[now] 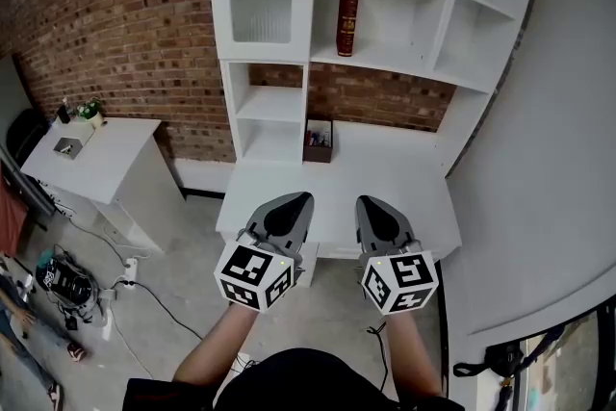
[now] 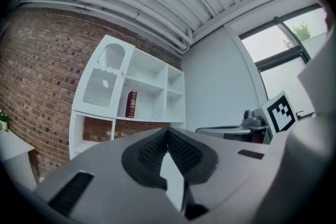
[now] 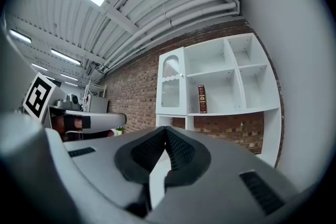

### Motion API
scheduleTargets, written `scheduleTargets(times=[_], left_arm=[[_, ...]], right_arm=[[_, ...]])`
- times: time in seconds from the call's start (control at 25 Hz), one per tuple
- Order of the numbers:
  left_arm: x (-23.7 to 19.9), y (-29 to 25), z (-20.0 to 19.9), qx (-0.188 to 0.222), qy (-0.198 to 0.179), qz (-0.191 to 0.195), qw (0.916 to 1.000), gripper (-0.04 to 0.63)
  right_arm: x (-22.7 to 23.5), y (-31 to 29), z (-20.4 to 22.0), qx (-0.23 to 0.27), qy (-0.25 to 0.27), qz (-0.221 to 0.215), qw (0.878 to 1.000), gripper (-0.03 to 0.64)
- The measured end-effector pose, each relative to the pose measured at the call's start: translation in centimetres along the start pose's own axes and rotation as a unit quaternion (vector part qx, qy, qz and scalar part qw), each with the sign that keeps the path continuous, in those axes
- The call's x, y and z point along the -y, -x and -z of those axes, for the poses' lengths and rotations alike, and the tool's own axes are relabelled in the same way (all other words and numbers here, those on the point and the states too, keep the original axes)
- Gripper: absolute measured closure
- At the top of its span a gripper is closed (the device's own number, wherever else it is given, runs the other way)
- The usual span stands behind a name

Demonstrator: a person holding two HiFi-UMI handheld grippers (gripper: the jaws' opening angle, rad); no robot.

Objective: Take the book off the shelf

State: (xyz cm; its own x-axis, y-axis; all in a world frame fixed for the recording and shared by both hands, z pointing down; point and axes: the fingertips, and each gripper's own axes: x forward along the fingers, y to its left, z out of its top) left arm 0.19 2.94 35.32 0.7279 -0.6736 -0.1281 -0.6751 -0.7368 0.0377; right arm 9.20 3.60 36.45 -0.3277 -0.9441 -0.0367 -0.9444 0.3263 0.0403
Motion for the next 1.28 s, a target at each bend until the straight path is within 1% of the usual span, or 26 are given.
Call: scheduleTargets(times=[0.32, 0.56, 0.72, 0.96, 1.28], left_arm=[[1.5, -2.6, 1.2, -0.007, 0.005, -0.002, 1.0000, 0.588], [2.8, -4.6, 2.2, -0.008, 0.018, -0.009, 0.9998, 0.588], [3.1, -5.3, 2.6, -0.017, 0.021, -0.010, 0.9996, 0.588], [1.9, -5.6, 2.5, -0.015, 0.020, -0.020, 0.9995, 0.588], [-0.8, -8.1, 3.2, -0.016, 0.029, -0.018, 0.9993, 0.588]], right_arm=[[2.9, 0.3, 0.9, -0.002, -0.001, -0.004, 1.000, 0.600], [5.3, 0.0, 1.8, -0.011, -0.014, -0.012, 1.000, 0.600], [6.0, -0.5, 1.7, -0.008, -0.018, -0.017, 1.000, 0.600], [6.0, -1.6, 2.3, -0.010, -0.026, -0.028, 0.999, 0.600], [6.7, -5.3, 2.7, -0.016, -0.020, -0.037, 0.999, 0.600]])
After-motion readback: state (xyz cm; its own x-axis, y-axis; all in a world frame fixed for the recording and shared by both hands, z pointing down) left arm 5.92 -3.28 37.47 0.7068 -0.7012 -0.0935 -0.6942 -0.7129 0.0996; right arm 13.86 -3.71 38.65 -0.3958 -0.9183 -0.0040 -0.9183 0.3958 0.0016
